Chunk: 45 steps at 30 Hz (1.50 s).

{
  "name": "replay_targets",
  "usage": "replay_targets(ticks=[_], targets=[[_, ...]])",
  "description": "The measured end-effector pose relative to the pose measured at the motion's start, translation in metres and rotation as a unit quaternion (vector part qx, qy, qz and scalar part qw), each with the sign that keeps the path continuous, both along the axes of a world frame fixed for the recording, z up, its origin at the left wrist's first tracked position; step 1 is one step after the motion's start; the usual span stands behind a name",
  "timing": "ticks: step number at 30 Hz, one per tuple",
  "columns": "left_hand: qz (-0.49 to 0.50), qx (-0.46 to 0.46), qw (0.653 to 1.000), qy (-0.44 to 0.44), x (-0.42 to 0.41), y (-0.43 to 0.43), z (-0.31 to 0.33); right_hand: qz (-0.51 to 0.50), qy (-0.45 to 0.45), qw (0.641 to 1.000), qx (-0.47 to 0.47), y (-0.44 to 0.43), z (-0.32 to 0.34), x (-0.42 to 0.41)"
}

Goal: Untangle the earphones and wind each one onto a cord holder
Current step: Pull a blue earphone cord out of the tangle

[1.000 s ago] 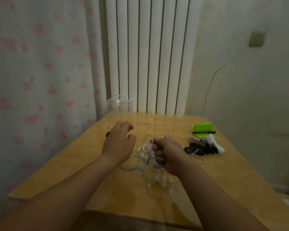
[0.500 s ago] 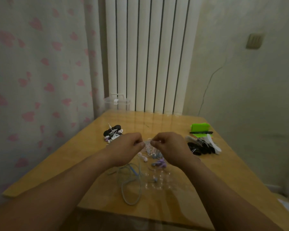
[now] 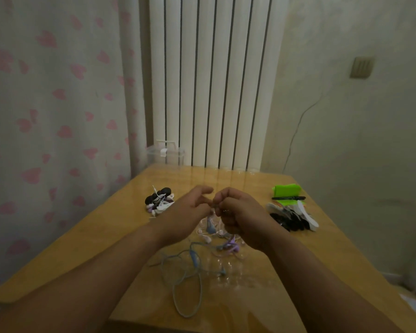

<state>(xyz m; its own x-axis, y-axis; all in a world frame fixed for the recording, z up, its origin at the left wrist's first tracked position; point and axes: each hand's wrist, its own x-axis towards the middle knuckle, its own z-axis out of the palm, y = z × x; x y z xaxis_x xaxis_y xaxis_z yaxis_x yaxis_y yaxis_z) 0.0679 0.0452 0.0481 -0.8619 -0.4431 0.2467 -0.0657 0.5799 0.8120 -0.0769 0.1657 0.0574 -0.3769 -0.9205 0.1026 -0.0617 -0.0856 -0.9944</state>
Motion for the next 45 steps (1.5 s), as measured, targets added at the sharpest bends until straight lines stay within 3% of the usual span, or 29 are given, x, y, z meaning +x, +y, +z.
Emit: replay_targets(ticks=[1,5,9,14,19,25,28,32,35,38,41,45], targets=[[-0.027,0.035,0.999,-0.006,-0.003,0.000,0.001,-0.001,0.018,1.000,0.003,-0.001,0.001,-0.003],[-0.008,-0.008,1.000,0.006,-0.015,-0.009,-0.007,-0.035,0.101,0.994,0.025,-0.004,-0.005,-0.019],[-0.019,0.007,1.000,-0.021,-0.029,-0.017,-0.010,-0.056,0.108,0.993,0.016,-0.006,-0.017,-0.035],[-0.075,0.143,0.986,-0.050,-0.047,-0.028,-0.013,-0.109,0.100,0.989,-0.028,-0.017,-0.028,-0.063],[-0.132,0.276,0.950,-0.056,-0.065,-0.039,-0.023,-0.138,0.061,0.987,-0.059,-0.029,-0.049,-0.075],[-0.164,0.405,0.898,0.045,-0.080,-0.044,-0.046,-0.157,0.031,0.983,-0.091,-0.039,-0.063,-0.080],[-0.190,0.394,0.898,0.042,-0.078,-0.042,-0.049,-0.154,0.039,0.981,-0.112,-0.040,-0.061,-0.081],[-0.207,0.306,0.929,-0.003,-0.073,-0.035,-0.050,-0.140,0.056,0.979,-0.135,-0.037,-0.056,-0.079],[-0.170,0.307,0.935,0.060,-0.075,-0.036,-0.049,-0.137,0.057,0.981,-0.125,-0.036,-0.057,-0.075],[-0.135,0.359,0.913,0.143,-0.075,-0.040,-0.044,-0.138,0.077,0.982,-0.104,-0.037,-0.059,-0.071],[-0.083,0.401,0.888,0.207,-0.074,-0.048,-0.044,-0.143,0.165,0.973,-0.072,-0.043,-0.064,-0.062],[-0.018,0.335,0.919,0.209,-0.077,-0.061,-0.047,-0.145,0.267,0.952,-0.029,-0.050,-0.071,-0.052]])
